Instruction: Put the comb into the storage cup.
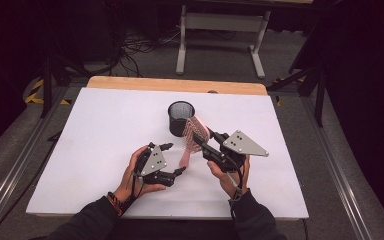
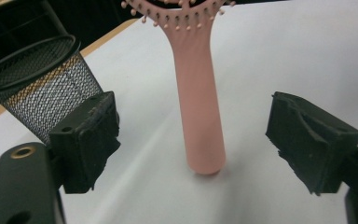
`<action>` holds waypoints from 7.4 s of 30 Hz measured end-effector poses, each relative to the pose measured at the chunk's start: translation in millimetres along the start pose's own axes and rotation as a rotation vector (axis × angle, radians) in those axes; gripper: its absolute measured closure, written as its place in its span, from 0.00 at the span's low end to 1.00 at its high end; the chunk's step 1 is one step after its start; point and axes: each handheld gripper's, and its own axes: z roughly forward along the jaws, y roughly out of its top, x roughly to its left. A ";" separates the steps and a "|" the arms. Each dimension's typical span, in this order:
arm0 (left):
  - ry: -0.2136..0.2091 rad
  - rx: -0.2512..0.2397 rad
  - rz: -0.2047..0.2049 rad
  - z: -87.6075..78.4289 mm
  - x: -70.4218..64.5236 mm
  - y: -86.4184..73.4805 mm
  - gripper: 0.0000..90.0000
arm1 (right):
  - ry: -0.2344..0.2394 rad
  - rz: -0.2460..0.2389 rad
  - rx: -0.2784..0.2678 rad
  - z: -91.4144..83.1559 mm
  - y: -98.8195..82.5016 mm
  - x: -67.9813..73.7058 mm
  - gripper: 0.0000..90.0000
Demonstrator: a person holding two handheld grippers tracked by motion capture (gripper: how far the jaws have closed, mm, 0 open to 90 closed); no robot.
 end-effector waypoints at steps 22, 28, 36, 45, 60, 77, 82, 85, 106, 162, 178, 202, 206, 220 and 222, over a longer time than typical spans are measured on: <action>-0.020 -0.090 0.016 -49.1 24.3 -6.6 0.09 | -0.048 -0.004 -0.028 -14.5 7.6 -17.4 0.72; -0.019 -0.093 0.005 -59.9 28.6 -14.3 0.09 | -0.056 -0.004 -0.032 -16.5 8.7 -21.1 0.72; 0.011 -0.078 -0.014 -80.1 36.6 -27.5 0.08 | -0.076 -0.012 -0.043 -19.5 13.2 -27.5 0.72; 0.035 -0.068 -0.032 -100.2 40.9 -41.8 0.07 | -0.087 -0.021 -0.058 -17.9 19.1 -34.2 0.72; 0.058 -0.050 -0.082 -124.7 46.8 -69.9 0.05 | -0.121 0.005 -0.074 -9.4 29.2 -56.8 0.72; 0.055 -0.036 -0.142 -139.3 44.2 -88.1 0.06 | -0.182 -0.010 -0.085 -3.3 48.3 -77.6 0.72; 0.051 -0.030 -0.135 -137.8 43.2 -88.4 0.05 | -0.202 -0.021 -0.103 0.8 59.6 -82.9 0.72; 0.056 -0.032 -0.137 -138.0 43.5 -88.5 0.05 | -0.218 -0.025 -0.114 2.5 64.8 -84.3 0.72; 0.047 -0.037 -0.135 -138.9 43.1 -88.1 0.05 | -0.232 0.003 -0.141 48.8 79.1 -87.2 0.72; 0.044 -0.026 -0.129 -140.1 43.5 -87.5 0.06 | -0.119 0.058 -0.028 104.4 15.5 -61.7 0.72; 0.023 -0.014 -0.135 -136.9 43.9 -88.6 0.06 | -0.125 0.086 -0.027 102.6 -2.8 -61.1 0.71; 0.019 -0.004 -0.131 -133.3 42.3 -89.0 0.06 | -0.147 0.131 0.036 95.5 -20.1 -73.7 0.66; 0.017 0.001 -0.137 -132.4 42.6 -89.6 0.06 | -0.153 0.134 0.051 94.9 -23.4 -75.2 0.65; 0.014 0.008 -0.130 -131.0 42.2 -90.1 0.06 | -0.178 0.133 0.077 95.0 -29.6 -78.4 0.54; 0.012 0.007 -0.130 -131.1 42.3 -90.1 0.06 | -0.173 0.134 0.075 94.4 -29.2 -78.1 0.51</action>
